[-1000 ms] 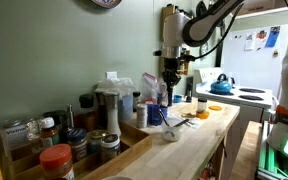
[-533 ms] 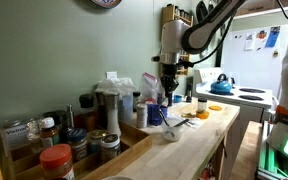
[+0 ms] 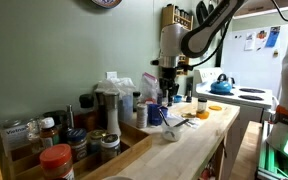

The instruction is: Move the whisk from the container to the blue mug

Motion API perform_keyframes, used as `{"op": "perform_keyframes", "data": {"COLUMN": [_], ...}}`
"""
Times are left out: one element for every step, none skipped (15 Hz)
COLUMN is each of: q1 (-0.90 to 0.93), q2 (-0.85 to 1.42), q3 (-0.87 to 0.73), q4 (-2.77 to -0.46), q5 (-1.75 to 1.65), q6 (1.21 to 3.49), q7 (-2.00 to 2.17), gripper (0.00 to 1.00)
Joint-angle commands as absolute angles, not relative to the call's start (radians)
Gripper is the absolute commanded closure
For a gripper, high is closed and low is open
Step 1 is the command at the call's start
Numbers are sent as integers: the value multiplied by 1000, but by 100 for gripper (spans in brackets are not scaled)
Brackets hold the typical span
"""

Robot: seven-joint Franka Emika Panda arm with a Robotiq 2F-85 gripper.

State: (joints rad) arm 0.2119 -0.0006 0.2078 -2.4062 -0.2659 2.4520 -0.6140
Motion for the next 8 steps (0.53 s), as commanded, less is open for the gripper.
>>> {"op": "perform_keyframes", "data": {"q1": [222,225,228,232,238,245,256,242], "q2": [-11,-18,-29,-38,-54,-64,-75,-29], "q3": [219,222,226,229,234,238,246,236], "q4": [-2411,-2414,-2419,-2425,-2442,-2453,-2464,-2413], "q5": [-274,-271,-262,-239,-188,-134,-112,-172], "q6": [2449,2447,2445,2452,2483,2509,2526,2484], "q7": [-594,-597,-605,-630,-697,-787,-843,-743], "gripper": [12,3,0,0,0,0,0,0]}}
